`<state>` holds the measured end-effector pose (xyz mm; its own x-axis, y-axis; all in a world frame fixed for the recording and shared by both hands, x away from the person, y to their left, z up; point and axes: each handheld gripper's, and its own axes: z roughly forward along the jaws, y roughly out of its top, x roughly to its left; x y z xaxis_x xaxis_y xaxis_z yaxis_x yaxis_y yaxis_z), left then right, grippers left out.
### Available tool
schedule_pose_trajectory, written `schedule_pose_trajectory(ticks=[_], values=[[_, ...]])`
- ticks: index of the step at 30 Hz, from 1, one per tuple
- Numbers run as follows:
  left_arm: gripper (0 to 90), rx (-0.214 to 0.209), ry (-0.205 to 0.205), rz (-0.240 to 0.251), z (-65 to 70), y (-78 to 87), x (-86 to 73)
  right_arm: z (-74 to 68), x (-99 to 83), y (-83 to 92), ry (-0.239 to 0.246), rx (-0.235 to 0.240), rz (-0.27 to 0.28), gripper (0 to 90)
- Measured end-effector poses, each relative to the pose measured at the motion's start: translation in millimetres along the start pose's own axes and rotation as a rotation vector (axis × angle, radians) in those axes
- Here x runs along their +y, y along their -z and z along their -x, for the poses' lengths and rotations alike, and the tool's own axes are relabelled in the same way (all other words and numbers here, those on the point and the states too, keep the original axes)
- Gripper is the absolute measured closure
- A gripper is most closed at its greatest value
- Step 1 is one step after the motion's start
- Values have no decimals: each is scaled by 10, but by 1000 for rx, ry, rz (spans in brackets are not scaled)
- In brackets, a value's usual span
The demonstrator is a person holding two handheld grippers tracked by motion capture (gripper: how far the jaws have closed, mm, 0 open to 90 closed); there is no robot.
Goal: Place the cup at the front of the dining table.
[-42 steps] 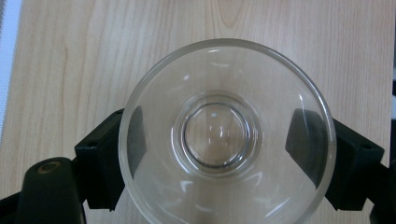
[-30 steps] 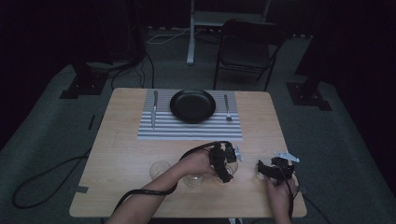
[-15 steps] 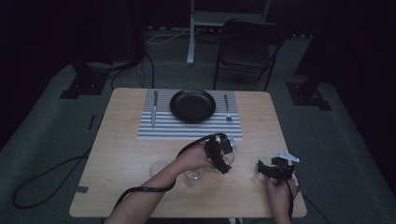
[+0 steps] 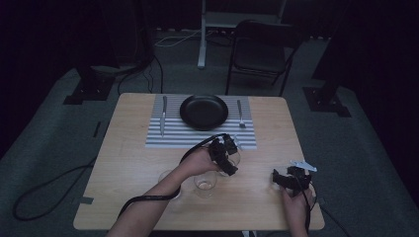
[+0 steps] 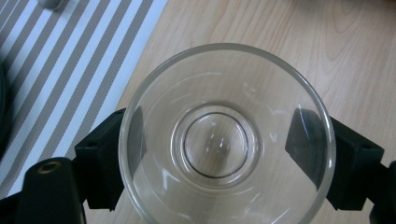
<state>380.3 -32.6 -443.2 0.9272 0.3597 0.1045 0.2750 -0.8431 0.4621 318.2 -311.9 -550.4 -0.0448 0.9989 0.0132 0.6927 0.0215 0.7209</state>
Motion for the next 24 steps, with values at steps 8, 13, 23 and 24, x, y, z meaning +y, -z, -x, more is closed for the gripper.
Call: schedule_pose_trajectory(ticks=[8,13,23,24], values=[[179,47,63,6,-167,112,-187,0,0,0,1,0,0,118],[179,50,88,-5,-237,188,-289,-1,0,1,-1,0,-1,118],[179,88,161,-22,-402,321,-556,-1,0,0,-1,0,-1,118],[179,88,161,-22,-402,321,-556,-1,0,0,-1,0,-1,118]])
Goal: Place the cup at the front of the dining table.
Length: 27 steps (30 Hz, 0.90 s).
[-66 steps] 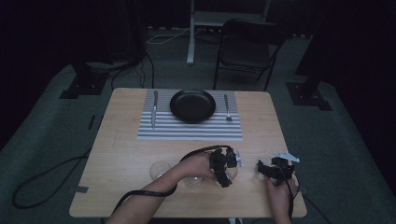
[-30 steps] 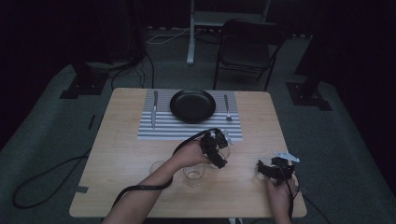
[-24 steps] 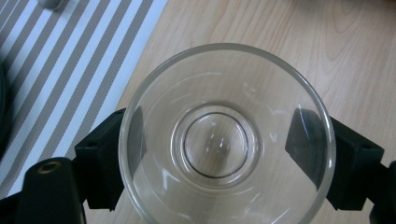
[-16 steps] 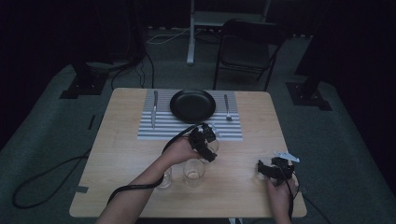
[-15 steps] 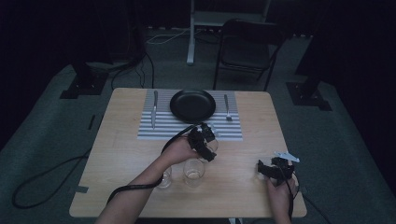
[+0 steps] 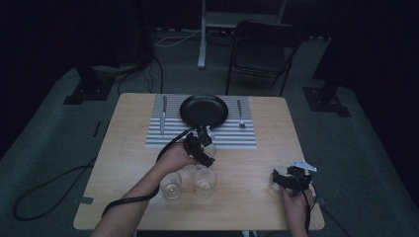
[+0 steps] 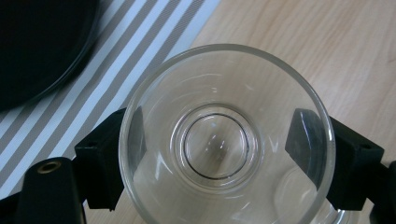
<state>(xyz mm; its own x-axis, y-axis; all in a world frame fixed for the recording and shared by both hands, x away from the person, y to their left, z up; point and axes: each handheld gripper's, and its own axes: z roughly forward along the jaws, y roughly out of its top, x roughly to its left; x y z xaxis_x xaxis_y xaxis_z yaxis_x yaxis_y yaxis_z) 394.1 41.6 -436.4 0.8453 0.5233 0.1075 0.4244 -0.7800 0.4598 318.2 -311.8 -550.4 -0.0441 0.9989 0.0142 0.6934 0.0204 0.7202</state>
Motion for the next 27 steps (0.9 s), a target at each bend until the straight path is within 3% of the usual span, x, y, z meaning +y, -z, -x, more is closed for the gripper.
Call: schedule_pose_trajectory(ticks=[11,17,19,27], values=[[179,42,80,-21,-297,118,-311,0,0,0,1,0,0,119],[179,39,131,-16,-466,154,-419,0,0,0,1,0,0,119],[179,39,131,-16,-466,154,-419,0,0,0,1,0,0,119],[179,84,219,-4,-743,148,-448,0,-1,0,1,0,0,119]])
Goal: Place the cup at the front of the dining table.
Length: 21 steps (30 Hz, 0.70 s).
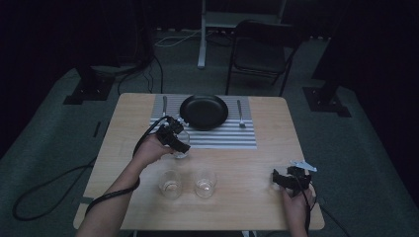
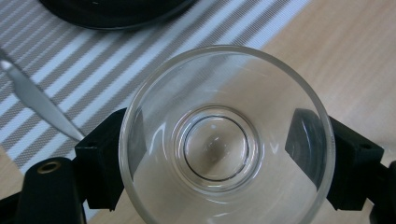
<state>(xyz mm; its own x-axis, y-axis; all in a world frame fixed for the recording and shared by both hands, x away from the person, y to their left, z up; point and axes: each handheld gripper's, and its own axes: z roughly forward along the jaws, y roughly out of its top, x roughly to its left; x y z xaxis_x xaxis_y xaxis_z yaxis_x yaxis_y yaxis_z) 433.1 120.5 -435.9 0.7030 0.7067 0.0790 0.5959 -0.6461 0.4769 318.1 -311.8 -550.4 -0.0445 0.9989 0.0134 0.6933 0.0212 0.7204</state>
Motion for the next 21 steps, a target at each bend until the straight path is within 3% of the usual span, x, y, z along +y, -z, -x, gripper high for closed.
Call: schedule_pose_trajectory(ticks=[5,9,15,21], values=[[179,27,28,2,-62,-27,47,0,0,0,0,0,0,119],[179,41,85,9,-219,-91,126,0,0,0,0,0,0,119],[179,88,114,14,-345,-170,192,0,0,0,0,0,0,119],[179,103,140,8,-464,-225,243,0,0,0,0,0,0,119]])
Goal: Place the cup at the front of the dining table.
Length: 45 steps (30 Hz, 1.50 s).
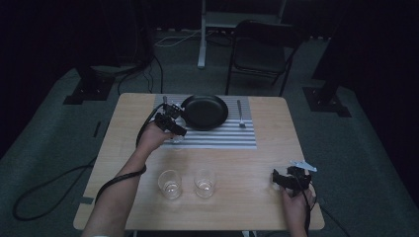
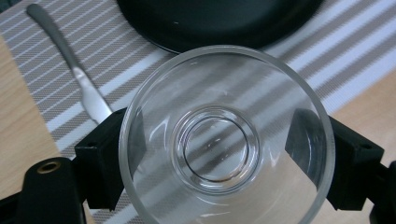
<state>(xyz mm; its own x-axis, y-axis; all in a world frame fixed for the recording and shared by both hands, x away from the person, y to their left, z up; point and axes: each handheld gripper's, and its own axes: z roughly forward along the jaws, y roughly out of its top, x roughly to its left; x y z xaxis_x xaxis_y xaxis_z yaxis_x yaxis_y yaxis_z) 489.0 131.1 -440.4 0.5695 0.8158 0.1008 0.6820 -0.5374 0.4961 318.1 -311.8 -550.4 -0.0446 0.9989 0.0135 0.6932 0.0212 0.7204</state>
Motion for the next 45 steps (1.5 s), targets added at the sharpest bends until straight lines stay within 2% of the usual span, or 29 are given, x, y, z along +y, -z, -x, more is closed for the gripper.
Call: schedule_pose_trajectory(ticks=[2,4,7,10,11,13,14,18,22,23,24,25,27,31,34,37,41,45], values=[[179,1,13,20,-42,-10,54,0,0,0,0,0,0,118],[179,2,20,19,-68,-29,94,0,0,0,0,0,0,119],[179,16,13,7,-91,-70,131,0,0,0,0,0,0,119],[179,10,15,-3,-111,-103,140,0,0,0,0,0,0,119],[179,24,4,-13,-121,-145,141,0,0,0,0,0,0,119],[179,24,4,-13,-121,-145,141,0,0,0,0,0,0,119],[179,38,-4,-18,-155,-204,146,0,-2,1,1,0,1,123],[179,-6,10,-16,-227,-284,155,-6,-8,8,2,-1,1,123],[179,11,0,-42,-224,-428,106,-8,-9,10,0,0,1,123],[178,7,24,-10,-234,-438,80,-7,-9,9,1,0,1,123],[179,7,24,-10,-234,-438,80,-7,-9,10,1,0,1,123],[179,-22,58,15,-270,-456,41,-8,-10,10,1,0,1,122],[177,-17,42,19,-268,-453,42,-8,-10,10,1,0,1,123],[170,2,37,24,-246,-462,35,-9,-10,10,1,0,1,123],[170,-1,62,33,-251,-448,35,-9,-10,10,1,0,1,123],[170,4,61,55,-243,-422,33,-9,-10,10,1,0,1,123],[171,4,60,49,-244,-389,27,-8,-10,10,1,0,1,122],[170,-11,80,60,-256,-355,2,-8,-10,10,1,0,1,123]])
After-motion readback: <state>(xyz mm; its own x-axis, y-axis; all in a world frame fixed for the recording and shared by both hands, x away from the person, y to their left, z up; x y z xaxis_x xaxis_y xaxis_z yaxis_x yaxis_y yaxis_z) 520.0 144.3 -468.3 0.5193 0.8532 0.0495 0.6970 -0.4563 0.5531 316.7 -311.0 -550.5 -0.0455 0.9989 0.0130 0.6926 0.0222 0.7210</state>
